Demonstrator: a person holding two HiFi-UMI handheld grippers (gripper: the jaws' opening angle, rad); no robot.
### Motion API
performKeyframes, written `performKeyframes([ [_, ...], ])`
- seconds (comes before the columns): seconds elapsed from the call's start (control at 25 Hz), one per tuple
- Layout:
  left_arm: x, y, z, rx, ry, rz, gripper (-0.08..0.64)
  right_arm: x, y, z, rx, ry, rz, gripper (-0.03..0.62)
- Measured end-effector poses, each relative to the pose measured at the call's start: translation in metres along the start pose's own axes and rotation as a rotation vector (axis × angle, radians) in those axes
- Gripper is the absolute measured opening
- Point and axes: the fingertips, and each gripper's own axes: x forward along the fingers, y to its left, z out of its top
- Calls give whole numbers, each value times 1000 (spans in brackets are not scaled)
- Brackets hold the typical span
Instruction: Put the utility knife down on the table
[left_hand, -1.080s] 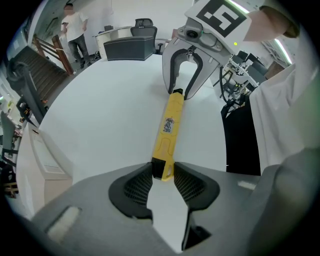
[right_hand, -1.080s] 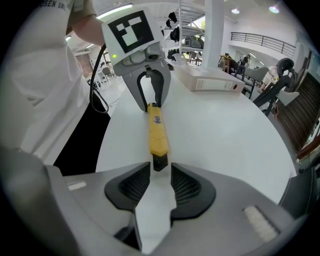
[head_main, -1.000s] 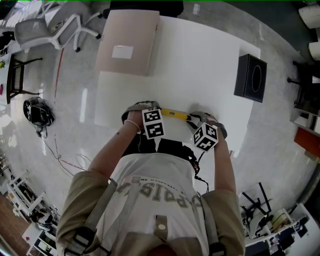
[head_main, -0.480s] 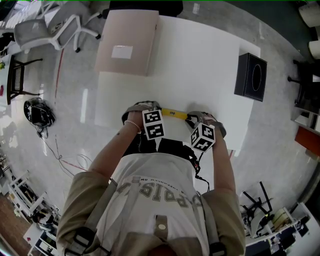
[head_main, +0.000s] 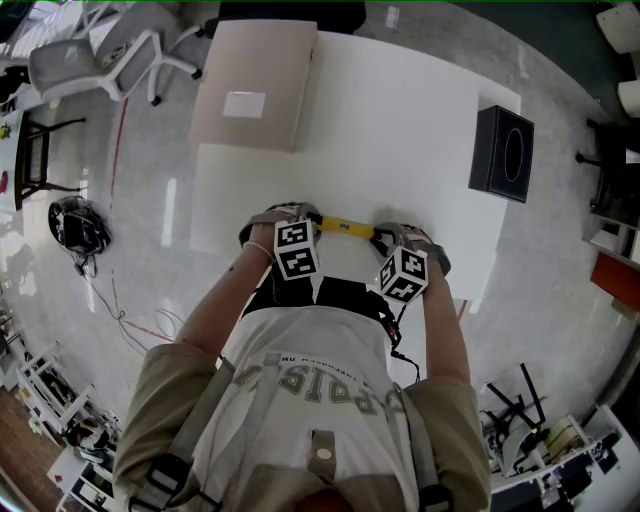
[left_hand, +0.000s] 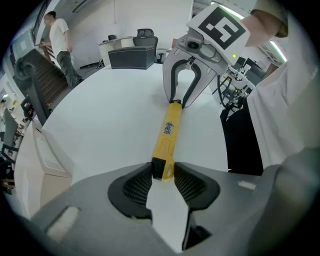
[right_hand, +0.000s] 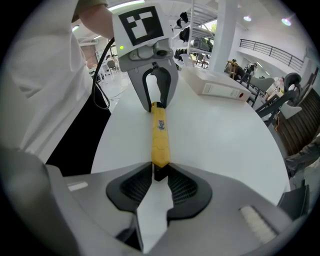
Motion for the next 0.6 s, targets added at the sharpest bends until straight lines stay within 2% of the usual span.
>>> performKeyframes([
  [0.6, -3, 2, 1, -44, -102, -3, 149, 1, 0, 1, 3, 20, 9, 107],
])
